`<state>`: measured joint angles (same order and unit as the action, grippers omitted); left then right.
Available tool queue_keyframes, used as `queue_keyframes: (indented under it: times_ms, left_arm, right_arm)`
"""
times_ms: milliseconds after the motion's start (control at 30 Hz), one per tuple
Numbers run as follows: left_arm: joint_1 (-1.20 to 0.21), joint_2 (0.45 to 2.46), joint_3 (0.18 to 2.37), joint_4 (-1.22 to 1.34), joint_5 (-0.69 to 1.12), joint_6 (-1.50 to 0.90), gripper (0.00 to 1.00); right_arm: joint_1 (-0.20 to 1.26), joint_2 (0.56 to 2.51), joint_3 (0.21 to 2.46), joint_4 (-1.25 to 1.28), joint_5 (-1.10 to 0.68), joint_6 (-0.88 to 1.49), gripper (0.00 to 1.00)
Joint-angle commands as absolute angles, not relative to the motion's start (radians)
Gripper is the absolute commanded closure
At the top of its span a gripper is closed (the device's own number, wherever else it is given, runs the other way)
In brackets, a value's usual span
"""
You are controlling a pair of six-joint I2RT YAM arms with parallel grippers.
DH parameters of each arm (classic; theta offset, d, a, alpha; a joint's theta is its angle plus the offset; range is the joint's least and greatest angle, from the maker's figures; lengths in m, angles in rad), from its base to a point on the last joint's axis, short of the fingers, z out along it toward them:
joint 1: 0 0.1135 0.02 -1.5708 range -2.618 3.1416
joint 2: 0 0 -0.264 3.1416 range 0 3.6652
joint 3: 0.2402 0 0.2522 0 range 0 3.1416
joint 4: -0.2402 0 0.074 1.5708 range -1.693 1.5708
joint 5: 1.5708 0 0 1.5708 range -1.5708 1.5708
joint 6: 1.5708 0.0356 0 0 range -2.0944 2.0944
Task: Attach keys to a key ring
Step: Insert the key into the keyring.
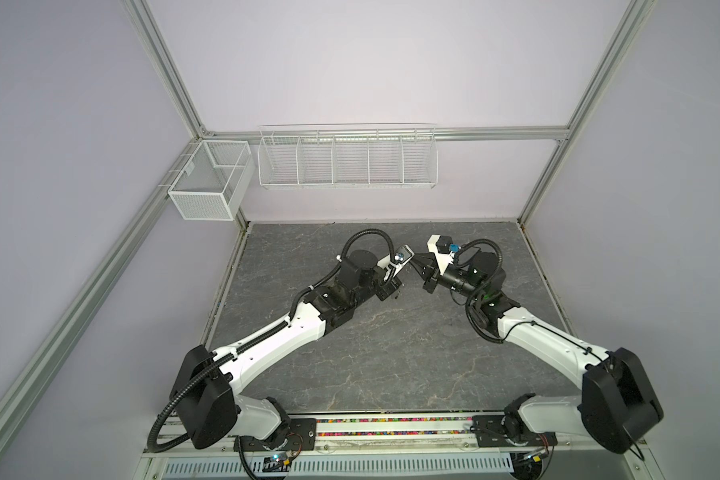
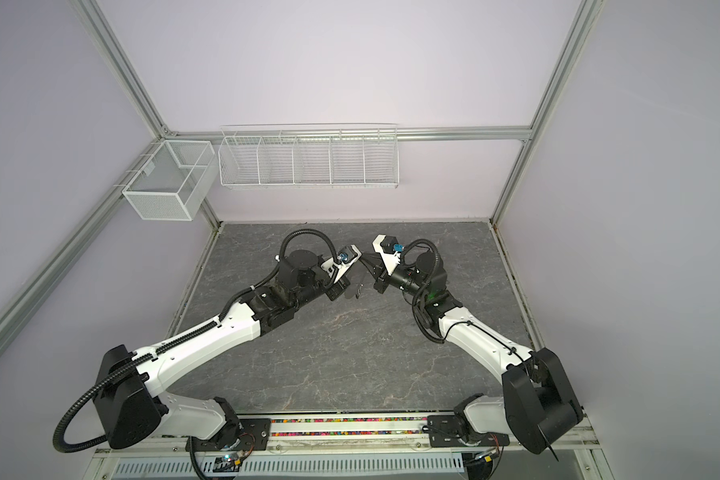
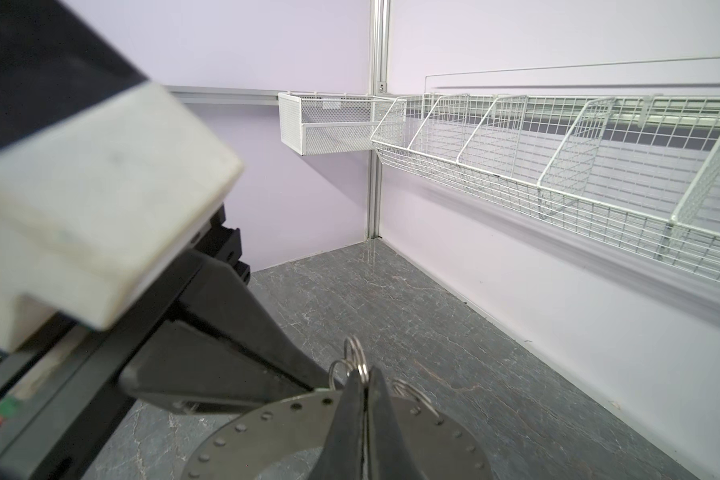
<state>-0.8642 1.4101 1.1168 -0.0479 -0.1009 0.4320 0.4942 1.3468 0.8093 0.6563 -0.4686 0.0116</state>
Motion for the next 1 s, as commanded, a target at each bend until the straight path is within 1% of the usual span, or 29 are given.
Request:
queue_keyframes:
  times_ms: [0,133,167,233,267,300,333,400,533,600,667,767,867,967]
  left_arm:
    - [-0.888,1.429,1.128,-0.059,-0.145,0.469,1.00]
    - [-0.888,1.419,1.119,-0.033,-0.160,0.476,1.00]
    - [-0.889,1.411,1.114,-0.028,-0.164,0.480,0.92]
    - [-0.888,1.386,1.088,-0.005,-0.165,0.497,0.74]
    - [-0.879,1.370,1.065,0.015,-0.168,0.510,0.67]
    - [-0.867,1.354,1.050,0.021,-0.152,0.520,0.64]
    - [-0.842,1.331,1.035,0.008,-0.103,0.524,0.63]
    - [-0.769,1.282,1.007,-0.005,0.023,0.505,0.63]
    - [-0.597,1.209,0.982,-0.049,0.407,0.448,0.65]
    - [-0.546,1.200,0.977,-0.040,0.563,0.428,0.66]
    - [-0.518,1.203,0.974,-0.004,0.682,0.391,0.68]
    - [-0.509,1.221,0.976,0.045,0.806,0.359,0.70]
    - [-0.509,1.243,0.979,0.104,0.888,0.313,0.70]
    - [-0.509,1.259,0.980,0.151,0.914,0.278,0.70]
  right_arm:
    - [0.496,1.360,0.816,0.764,-0.408,0.043,0.93]
    - [0.496,1.375,0.821,0.760,-0.435,0.035,0.93]
    - [0.497,1.377,0.821,0.759,-0.447,0.029,0.93]
    - [0.493,1.383,0.826,0.756,-0.501,0.013,0.93]
    - [0.490,1.384,0.827,0.753,-0.527,0.005,0.93]
    - [0.487,1.385,0.827,0.753,-0.551,-0.006,0.93]
    - [0.482,1.384,0.828,0.752,-0.584,-0.022,0.93]
    - [0.470,1.384,0.828,0.756,-0.644,-0.045,0.93]
    - [0.446,1.390,0.833,0.796,-0.781,-0.057,0.93]
    - [0.441,1.395,0.837,0.826,-0.835,-0.048,0.93]
    - [0.438,1.401,0.841,0.859,-0.882,-0.031,0.93]
    - [0.438,1.414,0.850,0.896,-0.934,-0.002,0.93]
    - [0.438,1.417,0.848,0.937,-0.967,0.024,0.93]
    - [0.438,1.416,0.846,0.954,-0.977,0.038,0.93]
